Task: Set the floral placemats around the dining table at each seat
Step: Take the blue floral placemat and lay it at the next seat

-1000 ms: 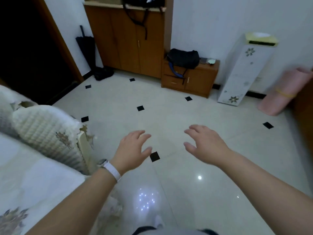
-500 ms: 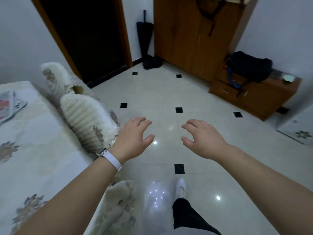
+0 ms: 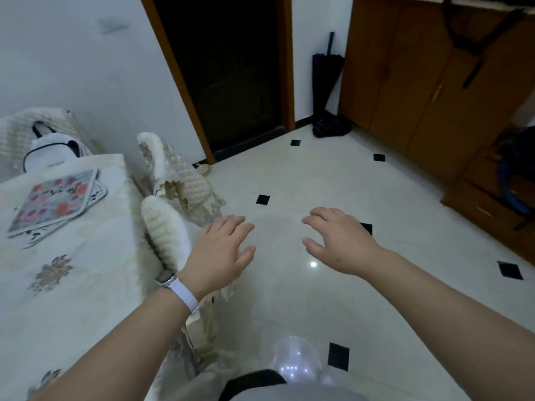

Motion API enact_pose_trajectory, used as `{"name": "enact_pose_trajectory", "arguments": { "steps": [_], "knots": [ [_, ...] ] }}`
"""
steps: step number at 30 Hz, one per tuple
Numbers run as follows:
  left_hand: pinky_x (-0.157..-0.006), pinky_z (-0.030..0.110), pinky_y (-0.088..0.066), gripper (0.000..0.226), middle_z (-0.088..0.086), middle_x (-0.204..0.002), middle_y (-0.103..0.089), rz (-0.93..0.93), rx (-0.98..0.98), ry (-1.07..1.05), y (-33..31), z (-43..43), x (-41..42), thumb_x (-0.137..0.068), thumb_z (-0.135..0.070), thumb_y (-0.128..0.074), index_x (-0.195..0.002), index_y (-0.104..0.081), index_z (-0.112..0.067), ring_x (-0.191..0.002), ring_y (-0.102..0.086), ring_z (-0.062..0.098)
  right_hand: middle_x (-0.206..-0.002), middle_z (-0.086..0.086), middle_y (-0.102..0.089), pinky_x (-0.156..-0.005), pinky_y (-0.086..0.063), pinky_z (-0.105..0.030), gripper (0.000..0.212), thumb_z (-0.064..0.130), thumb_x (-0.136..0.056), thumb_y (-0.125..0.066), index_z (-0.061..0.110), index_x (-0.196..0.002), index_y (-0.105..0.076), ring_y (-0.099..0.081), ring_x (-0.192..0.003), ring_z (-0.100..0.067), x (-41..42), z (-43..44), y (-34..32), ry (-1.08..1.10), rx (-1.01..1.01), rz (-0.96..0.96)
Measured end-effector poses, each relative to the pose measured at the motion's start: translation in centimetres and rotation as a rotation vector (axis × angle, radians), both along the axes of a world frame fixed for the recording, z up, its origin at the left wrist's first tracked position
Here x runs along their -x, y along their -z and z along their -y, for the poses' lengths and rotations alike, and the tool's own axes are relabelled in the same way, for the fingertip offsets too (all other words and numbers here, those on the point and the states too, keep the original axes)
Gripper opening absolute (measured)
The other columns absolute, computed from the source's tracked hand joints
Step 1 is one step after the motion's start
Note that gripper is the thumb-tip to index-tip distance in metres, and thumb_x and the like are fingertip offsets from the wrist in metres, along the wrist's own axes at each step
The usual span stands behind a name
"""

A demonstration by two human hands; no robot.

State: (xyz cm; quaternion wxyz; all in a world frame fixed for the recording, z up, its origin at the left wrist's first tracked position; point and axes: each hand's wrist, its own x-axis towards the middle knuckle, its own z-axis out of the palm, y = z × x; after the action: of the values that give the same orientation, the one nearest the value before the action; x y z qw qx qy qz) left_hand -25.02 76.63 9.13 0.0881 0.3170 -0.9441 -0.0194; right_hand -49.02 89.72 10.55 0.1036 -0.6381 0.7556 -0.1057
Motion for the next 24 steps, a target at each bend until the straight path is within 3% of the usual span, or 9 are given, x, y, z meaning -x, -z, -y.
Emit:
{"name": "enact_pose_trajectory", "arguments": {
  "steps": [8,14,24],
  "knots": [
    [-0.096,0.04,-0.04,0.044,0.0,-0.131,-0.058,-0.017,0.016,-0.142,0.6,7.4,2.0,-0.085,-0.043,-0.049,-0.123,-0.059,-0.022,-0.123,-0.049,0.024,-0.145,0.004,-0.043,-0.106,-0.03,-0.035,0.047,0.047,-0.094,-0.046,0.025,-0.136,-0.049,-0.037,-0.133,-0.019,4.5,10.2,1.3,-0.137,-0.002,-0.027],
    [-0.097,0.041,-0.041,0.045,0.003,-0.131,-0.059,0.059,0.015,-0.111,4.1,17.6,5.9,-0.086,-0.045,-0.047,-0.122,-0.06,-0.022,-0.123,-0.051,0.026,-0.144,0.005,-0.044,-0.105,-0.031,-0.035,0.048,0.046,-0.095,-0.045,0.025,-0.138,-0.047,-0.039,-0.131,-0.019,7.7,20.6,3.4,-0.197,-0.084,-0.051],
    [-0.098,0.042,-0.043,0.045,0.005,-0.128,-0.062,-0.087,-0.09,-0.151,5.7,35.9,12.3,-0.087,-0.046,-0.047,-0.121,-0.063,-0.02,-0.12,-0.056,0.029,-0.144,0.0,-0.046,-0.106,-0.035,-0.039,0.059,0.053,-0.088,-0.033,0.023,-0.136,-0.05,-0.041,-0.132,-0.022,12.6,41.4,1.9,-0.249,-0.158,-0.145]
  ]
}}
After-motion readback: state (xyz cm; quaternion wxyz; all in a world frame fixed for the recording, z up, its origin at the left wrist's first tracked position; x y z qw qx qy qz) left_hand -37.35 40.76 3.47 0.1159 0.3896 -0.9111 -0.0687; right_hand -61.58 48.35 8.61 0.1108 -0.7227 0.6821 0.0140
